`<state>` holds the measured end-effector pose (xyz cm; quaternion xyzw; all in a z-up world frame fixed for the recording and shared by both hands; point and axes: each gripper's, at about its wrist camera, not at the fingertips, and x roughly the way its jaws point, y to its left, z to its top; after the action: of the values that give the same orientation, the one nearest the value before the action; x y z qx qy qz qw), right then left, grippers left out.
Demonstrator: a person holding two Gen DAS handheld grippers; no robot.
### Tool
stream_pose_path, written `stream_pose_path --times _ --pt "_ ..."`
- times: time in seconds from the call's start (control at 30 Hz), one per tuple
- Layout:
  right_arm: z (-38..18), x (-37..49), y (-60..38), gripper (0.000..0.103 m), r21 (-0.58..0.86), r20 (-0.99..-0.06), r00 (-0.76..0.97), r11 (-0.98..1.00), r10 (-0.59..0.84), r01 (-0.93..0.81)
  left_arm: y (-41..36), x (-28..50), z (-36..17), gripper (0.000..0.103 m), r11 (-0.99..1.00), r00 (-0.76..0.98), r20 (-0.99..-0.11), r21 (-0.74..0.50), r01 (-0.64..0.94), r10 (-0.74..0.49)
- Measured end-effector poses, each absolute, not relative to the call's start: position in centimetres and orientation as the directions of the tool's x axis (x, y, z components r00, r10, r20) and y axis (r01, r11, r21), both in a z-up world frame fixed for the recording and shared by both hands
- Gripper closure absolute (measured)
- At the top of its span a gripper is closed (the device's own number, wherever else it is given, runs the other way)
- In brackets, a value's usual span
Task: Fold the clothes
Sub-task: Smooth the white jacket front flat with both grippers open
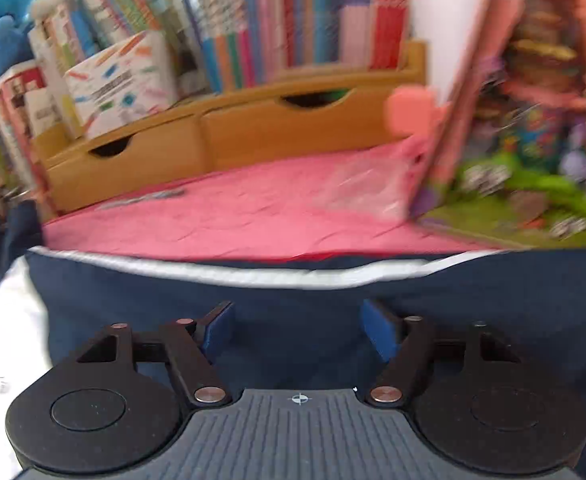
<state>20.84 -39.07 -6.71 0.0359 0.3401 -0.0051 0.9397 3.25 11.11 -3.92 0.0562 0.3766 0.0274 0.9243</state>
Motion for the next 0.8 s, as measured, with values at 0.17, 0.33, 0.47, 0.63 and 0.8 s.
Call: stream_pose_path --times 0.17,0.33,0.47,0.63,0.8 --pt "-6.0 17.5 -41.2 0.029 -0.332 -0.559 0.705 0.897 -0.437 0.293 13.7 -0.7 -2.1 0.001 0.995 0.723 -0.685 0.059 -0.077 0.097" --pt "-3.0 4.5 -40.7 0.022 0.021 -0.518 0.852 0.998 0.068 -0.067 15.2 -8.0 0.0 0.001 0.995 0.734 -0.678 -0.090 -0.049 -0.025" --pt "-2.7 -3.4 -38.2 0.022 0.180 -0.493 0.796 0.937 0.350 -0.300 15.6 -13.5 0.0 0.000 0.967 0.704 -0.695 -0.249 -0.043 -0.148" --pt "-2.8 -10.2 -35.0 0.020 0.196 -0.536 0.701 0.877 0.470 -0.438 14.8 -18.2 -1.7 0.000 0.938 0.685 -0.697 -0.342 -0.059 -0.211" --pt "-3.5 -13.9 -33.5 0.020 0.204 -0.572 0.671 0.874 0.472 -0.441 13.2 -20.9 -4.2 0.000 0.875 0.618 -0.695 -0.484 -0.025 -0.367"
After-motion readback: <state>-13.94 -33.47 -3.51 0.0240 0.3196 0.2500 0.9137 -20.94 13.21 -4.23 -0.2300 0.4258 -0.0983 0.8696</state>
